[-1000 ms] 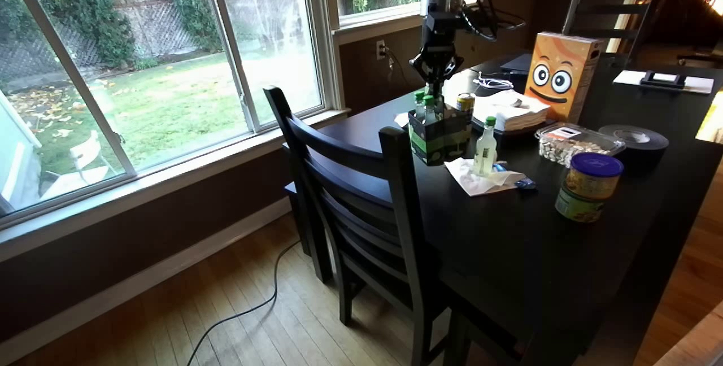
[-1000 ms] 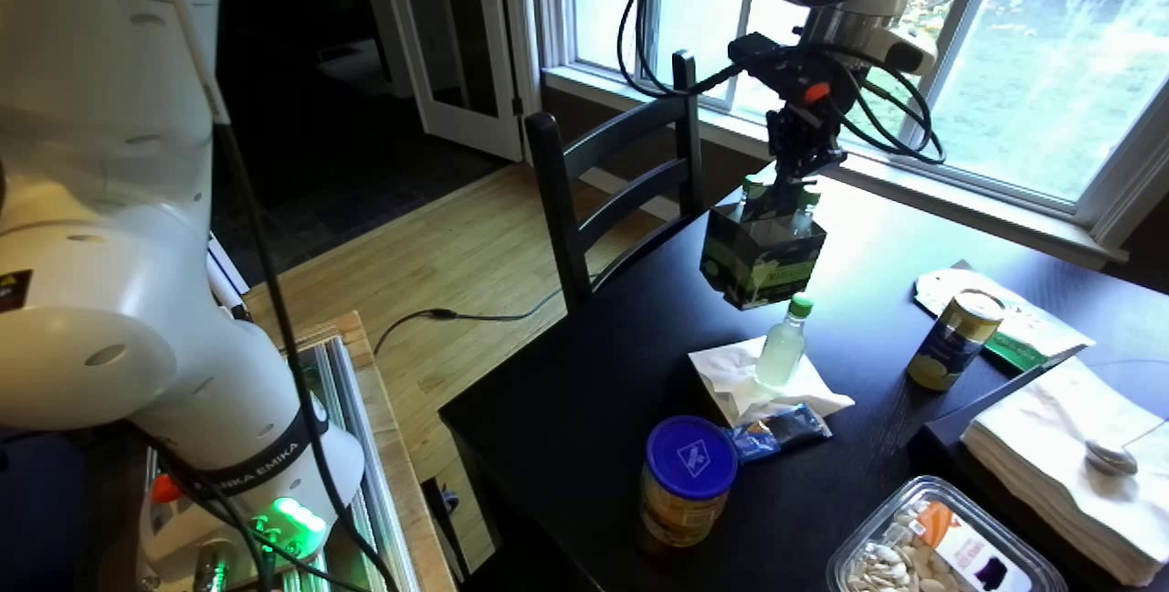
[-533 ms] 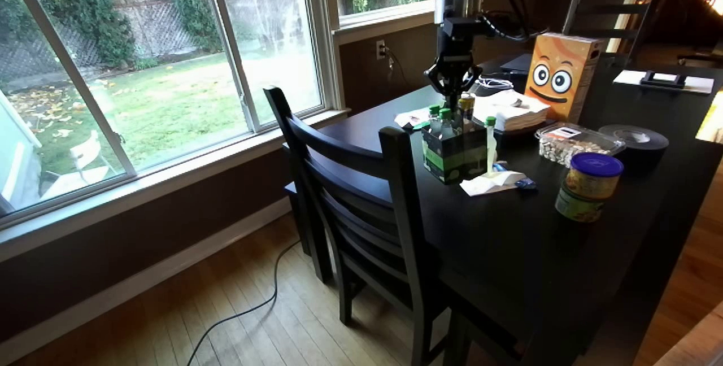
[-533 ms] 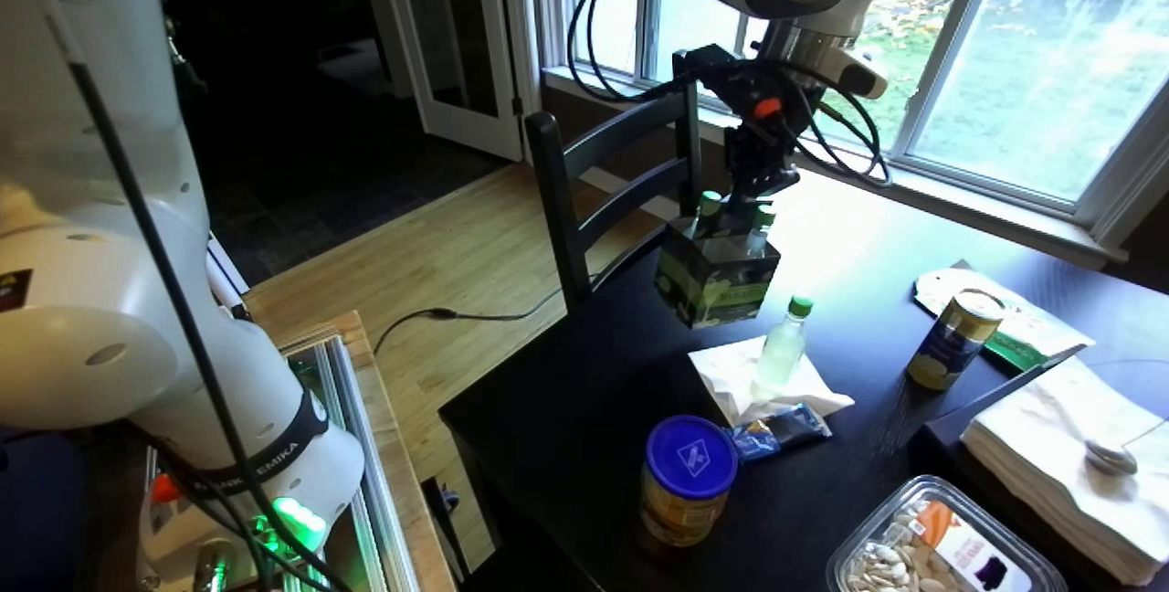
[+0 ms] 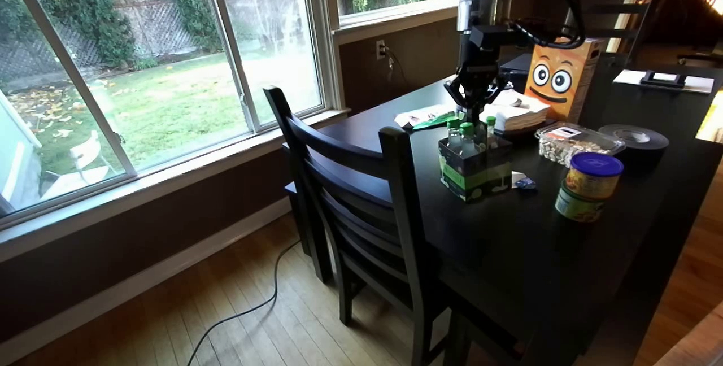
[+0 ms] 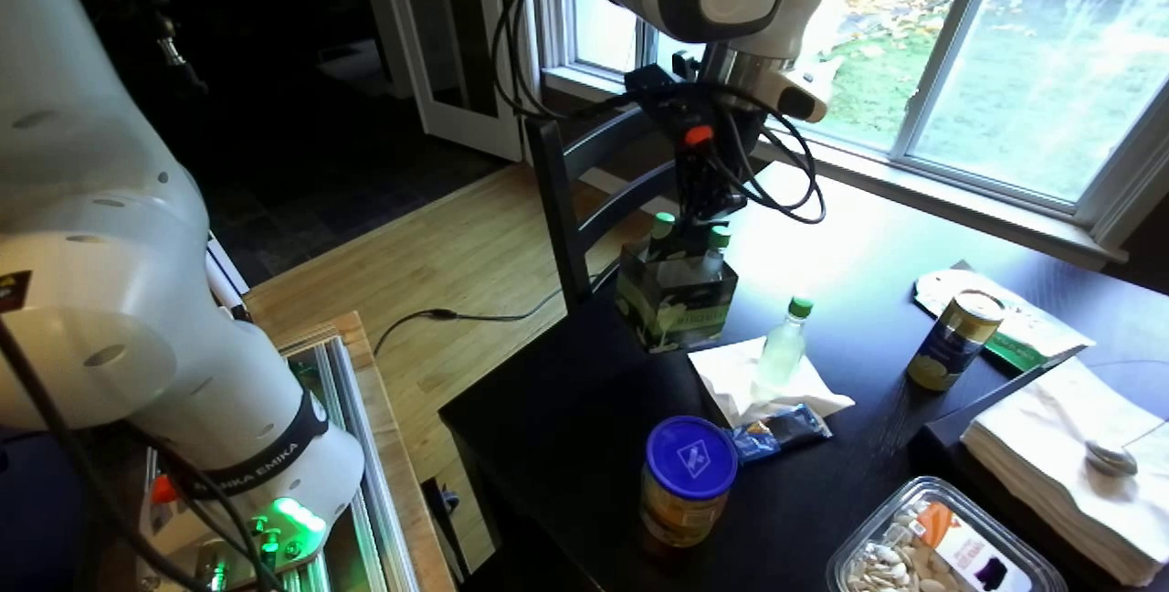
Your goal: Move the box on the left backwards
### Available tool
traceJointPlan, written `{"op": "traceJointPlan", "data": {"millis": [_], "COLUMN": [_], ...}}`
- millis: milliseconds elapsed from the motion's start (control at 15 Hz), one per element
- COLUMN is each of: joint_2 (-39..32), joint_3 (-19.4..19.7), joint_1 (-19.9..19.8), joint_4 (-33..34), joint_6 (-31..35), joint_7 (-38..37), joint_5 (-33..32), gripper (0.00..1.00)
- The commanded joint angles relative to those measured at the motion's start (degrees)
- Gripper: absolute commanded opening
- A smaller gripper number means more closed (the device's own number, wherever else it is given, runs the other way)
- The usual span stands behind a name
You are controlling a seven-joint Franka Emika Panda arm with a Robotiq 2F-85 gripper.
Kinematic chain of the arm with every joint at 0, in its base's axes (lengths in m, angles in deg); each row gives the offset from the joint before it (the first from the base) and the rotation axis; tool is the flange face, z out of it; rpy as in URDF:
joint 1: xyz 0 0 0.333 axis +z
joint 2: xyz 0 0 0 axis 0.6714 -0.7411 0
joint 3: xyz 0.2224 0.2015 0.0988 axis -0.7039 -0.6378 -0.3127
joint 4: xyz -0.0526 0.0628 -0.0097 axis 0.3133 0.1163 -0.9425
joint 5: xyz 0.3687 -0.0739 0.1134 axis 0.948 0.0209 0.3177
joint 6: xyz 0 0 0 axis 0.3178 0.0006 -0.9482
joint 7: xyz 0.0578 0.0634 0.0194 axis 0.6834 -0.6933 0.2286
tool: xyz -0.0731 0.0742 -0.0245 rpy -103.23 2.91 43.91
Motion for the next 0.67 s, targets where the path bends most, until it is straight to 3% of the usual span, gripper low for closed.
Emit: {"op": "traceJointPlan", "data": {"millis": [0,333,600], "joint_2": [1.03,2.32,4.49], "joint_3": [-0.09,-0.1,-0.27], "joint_1": [-0.12,-0.13,0.14], "joint_4": [-0.95,-2.24,-7.57], "joint_6": [-0.08,0.36,7.2], "joint_7": [0.08,0.14,0.14], "joint_5": [-0.05,-0.07,-0.89], "gripper": [0.03,0.03,0.01]}}
